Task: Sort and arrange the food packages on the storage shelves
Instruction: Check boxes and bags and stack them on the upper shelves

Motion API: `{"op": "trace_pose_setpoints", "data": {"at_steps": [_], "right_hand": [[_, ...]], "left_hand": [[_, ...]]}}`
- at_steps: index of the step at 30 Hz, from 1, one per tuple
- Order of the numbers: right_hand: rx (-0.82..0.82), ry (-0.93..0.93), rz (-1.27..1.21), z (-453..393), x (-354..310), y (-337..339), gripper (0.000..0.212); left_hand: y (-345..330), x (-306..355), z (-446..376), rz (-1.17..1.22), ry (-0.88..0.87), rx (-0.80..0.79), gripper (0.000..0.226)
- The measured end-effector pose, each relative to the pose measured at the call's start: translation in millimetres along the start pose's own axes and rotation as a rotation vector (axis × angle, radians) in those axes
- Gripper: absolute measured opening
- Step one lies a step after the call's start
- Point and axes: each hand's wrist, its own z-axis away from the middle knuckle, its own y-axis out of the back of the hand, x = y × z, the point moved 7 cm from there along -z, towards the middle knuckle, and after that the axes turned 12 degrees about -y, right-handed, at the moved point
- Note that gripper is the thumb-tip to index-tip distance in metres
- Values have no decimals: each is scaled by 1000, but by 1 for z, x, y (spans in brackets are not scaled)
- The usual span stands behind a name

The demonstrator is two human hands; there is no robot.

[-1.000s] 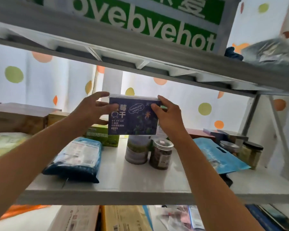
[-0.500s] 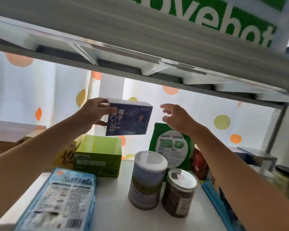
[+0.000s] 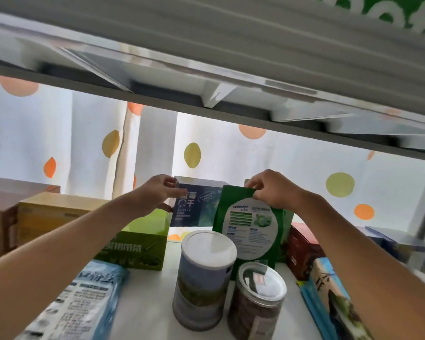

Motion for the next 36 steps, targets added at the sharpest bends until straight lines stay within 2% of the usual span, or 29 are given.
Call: {"op": "trace_pose_setpoints", "data": {"at_steps": [3, 7, 14, 18, 24, 34, 36], "right_hand": [[11, 34, -28, 2, 6, 2, 22], [9, 41, -62, 4, 11, 8, 20], [-13, 21, -45, 1, 16, 12, 23], [-4, 37, -44, 3, 14, 11, 22], [12, 55, -47, 8, 14, 10, 21], [90, 56, -20, 13, 21, -7, 20], [143, 48, -9, 16, 22, -7, 21]], "left_hand": [[-4, -2, -5, -46, 11, -54, 51], [-17, 5, -7, -133, -17, -203, 66], [-31, 1, -16, -331, -22, -340, 61], [-34, -15, -14, -455, 72, -402, 61], [-20, -34, -2, -779, 123, -428, 37], [-32, -33, 14, -872, 111, -332, 23], [-38, -23, 18, -873, 93, -307, 31]]}}
